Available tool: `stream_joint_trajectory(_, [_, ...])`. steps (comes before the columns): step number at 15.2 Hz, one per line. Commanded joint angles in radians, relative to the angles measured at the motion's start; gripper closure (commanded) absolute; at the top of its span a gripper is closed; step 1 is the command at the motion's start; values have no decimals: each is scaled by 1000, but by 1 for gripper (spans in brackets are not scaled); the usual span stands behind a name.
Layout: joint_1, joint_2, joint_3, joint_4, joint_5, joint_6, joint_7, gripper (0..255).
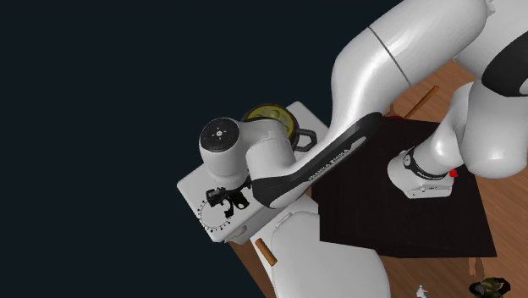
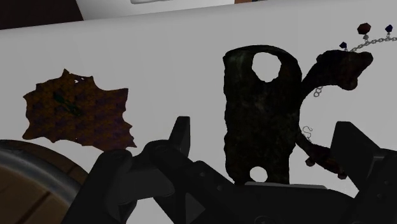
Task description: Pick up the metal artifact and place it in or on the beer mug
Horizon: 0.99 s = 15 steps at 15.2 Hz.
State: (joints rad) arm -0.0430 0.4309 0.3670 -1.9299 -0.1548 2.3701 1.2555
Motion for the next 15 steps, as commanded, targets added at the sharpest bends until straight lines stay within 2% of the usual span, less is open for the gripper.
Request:
stream_joint_trajectory(1, [0, 0, 0, 0, 0, 0, 0, 0])
stream_joint_trajectory(2, [0, 0, 0, 0, 0, 0, 0, 255])
stream_joint_trajectory(11, [0, 0, 0, 0, 0, 0, 0, 255])
stream_joint_trajectory(15, [-7, -34, 10, 10, 17, -42, -9, 255])
